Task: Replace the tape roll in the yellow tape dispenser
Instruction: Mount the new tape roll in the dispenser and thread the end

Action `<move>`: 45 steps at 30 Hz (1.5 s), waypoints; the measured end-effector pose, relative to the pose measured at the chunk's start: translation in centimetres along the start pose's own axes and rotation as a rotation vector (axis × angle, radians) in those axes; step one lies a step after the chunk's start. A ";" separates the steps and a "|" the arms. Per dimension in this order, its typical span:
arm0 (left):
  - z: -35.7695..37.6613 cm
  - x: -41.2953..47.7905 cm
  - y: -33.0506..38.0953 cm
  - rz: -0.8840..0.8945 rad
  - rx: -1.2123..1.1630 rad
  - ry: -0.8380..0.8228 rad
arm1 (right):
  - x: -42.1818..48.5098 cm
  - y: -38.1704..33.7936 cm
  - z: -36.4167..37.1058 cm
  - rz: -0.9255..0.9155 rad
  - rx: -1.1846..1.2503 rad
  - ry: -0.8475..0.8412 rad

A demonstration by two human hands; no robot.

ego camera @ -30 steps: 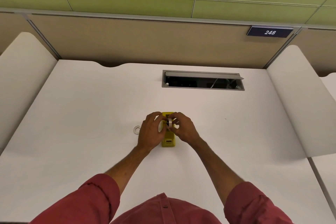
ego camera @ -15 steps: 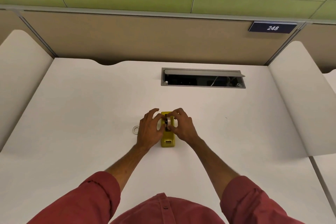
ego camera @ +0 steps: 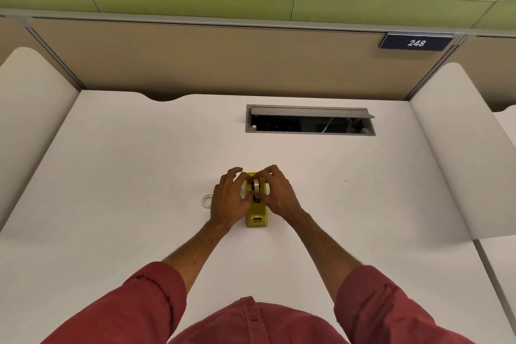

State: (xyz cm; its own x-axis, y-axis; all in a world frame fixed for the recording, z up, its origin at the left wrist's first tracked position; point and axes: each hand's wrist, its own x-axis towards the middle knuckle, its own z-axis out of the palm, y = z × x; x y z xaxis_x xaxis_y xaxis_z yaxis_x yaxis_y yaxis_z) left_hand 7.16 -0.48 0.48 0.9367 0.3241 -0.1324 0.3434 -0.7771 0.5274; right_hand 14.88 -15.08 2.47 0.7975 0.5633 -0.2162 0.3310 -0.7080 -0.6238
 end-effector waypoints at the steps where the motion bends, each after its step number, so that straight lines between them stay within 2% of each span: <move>1: 0.0 0.0 0.0 -0.001 0.001 -0.005 | 0.0 0.0 0.1 0.001 0.001 0.004; 13: -0.2 0.1 -0.3 0.036 0.013 -0.021 | -0.7 0.2 0.8 0.051 0.076 0.056; 26: 0.5 -0.4 -0.6 0.066 -0.027 -0.050 | -0.8 1.0 0.9 0.068 -0.051 0.031; 34: 0.7 -0.5 -0.9 0.082 -0.057 -0.061 | -0.8 1.1 0.6 -0.020 -0.149 0.012; 45: 0.7 -0.5 -0.6 0.103 -0.070 -0.058 | -0.3 0.8 0.0 -0.160 -0.422 0.110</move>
State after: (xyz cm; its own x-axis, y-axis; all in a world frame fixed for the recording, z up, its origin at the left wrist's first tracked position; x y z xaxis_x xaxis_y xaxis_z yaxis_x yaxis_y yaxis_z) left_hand 6.49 -0.54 -0.31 0.9698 0.2113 -0.1218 0.2416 -0.7643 0.5979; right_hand 14.94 -15.81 2.07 0.7611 0.6469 -0.0471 0.6122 -0.7404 -0.2777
